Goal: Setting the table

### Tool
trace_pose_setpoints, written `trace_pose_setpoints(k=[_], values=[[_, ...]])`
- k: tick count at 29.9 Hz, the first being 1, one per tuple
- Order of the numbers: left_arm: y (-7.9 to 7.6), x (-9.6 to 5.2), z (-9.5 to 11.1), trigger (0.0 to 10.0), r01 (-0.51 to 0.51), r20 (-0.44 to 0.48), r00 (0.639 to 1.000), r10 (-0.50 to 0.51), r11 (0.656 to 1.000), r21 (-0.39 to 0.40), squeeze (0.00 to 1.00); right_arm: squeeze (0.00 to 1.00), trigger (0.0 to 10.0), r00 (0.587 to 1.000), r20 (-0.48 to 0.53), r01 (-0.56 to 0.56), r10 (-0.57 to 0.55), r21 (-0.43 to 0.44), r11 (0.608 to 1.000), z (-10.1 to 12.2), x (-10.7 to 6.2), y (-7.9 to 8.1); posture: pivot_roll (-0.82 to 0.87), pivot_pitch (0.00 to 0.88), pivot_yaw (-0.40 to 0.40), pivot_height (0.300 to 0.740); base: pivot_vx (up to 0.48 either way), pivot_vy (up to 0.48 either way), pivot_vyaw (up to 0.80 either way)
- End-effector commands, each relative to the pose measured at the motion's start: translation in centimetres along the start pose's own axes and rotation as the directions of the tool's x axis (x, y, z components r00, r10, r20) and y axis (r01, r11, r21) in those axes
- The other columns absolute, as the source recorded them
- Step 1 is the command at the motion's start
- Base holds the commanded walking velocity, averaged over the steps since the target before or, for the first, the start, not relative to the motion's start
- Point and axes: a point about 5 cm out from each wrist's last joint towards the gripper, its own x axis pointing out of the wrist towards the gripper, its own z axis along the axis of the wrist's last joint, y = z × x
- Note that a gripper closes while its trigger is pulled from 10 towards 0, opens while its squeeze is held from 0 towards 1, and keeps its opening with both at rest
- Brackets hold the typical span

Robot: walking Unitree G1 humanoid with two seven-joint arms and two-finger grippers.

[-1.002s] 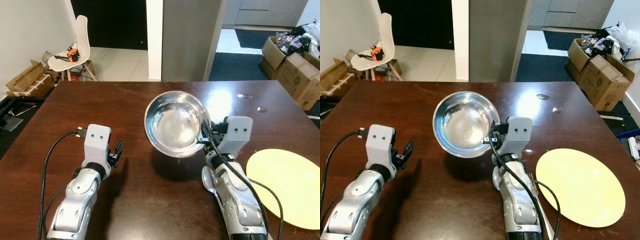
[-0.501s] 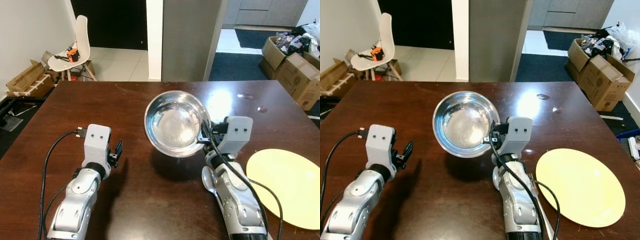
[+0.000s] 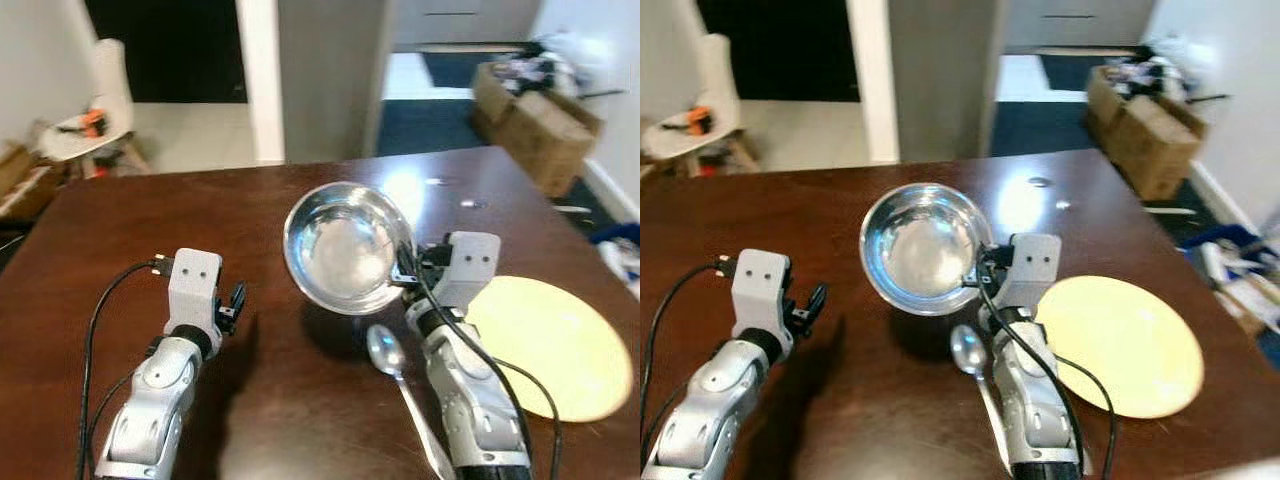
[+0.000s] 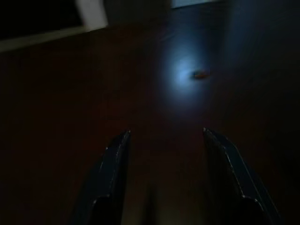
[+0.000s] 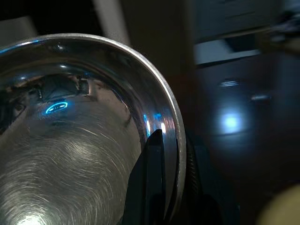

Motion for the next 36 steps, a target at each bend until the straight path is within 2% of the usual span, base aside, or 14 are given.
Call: trace_pose_setpoints(k=[1, 36], values=[[0.01, -0.05, -0.56, 10.0, -0.003, -0.020, 1.000, 0.003, 1.000, -0.001, 0.00, 0.00, 10.0, 1.000, 0.000, -0.010, 0.010, 0.014, 1.000, -0.08, -0.01, 0.37, -0.02, 0.000, 0.089, 0.740, 0.000, 0.000, -0.80], [-0.34, 0.09, -0.55, 10.0, 0.007, -0.015, 1.000, -0.007, 1.000, -0.006, 0.00, 0.00, 10.0, 1.000, -0.004, -0.018, 0.018, 0.010, 1.000, 0.04, 0.04, 0.32, -0.02, 0.000, 0.086, 0.740, 0.000, 0.000, -0.80]])
